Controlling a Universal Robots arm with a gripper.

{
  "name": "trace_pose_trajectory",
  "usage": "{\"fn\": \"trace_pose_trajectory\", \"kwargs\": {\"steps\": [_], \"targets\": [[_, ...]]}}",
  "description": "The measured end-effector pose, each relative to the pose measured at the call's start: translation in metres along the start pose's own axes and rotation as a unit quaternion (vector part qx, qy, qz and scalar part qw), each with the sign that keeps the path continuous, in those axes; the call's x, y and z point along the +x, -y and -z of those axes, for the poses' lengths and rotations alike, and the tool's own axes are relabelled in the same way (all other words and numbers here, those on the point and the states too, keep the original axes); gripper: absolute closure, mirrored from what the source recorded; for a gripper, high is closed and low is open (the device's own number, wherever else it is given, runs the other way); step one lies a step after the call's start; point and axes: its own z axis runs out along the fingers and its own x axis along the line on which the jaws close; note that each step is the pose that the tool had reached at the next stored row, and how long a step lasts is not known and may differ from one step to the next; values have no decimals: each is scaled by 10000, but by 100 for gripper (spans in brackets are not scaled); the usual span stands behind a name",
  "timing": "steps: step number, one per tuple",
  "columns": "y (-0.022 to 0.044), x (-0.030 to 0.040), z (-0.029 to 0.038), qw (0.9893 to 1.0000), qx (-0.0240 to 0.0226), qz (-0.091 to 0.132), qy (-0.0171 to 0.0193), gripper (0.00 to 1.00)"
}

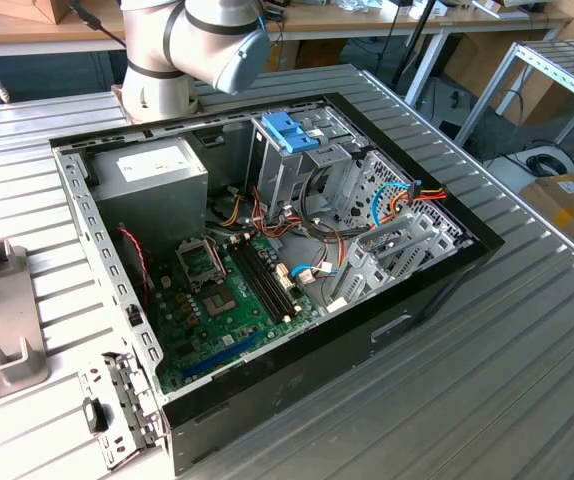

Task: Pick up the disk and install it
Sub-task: 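Pick up the disk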

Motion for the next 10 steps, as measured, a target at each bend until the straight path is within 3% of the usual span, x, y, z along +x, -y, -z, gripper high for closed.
{"fn": "trace_pose_trajectory", "kwargs": {"steps": [10], "targets": [[67, 13, -13, 10000, 0, 0, 0, 63]]}}
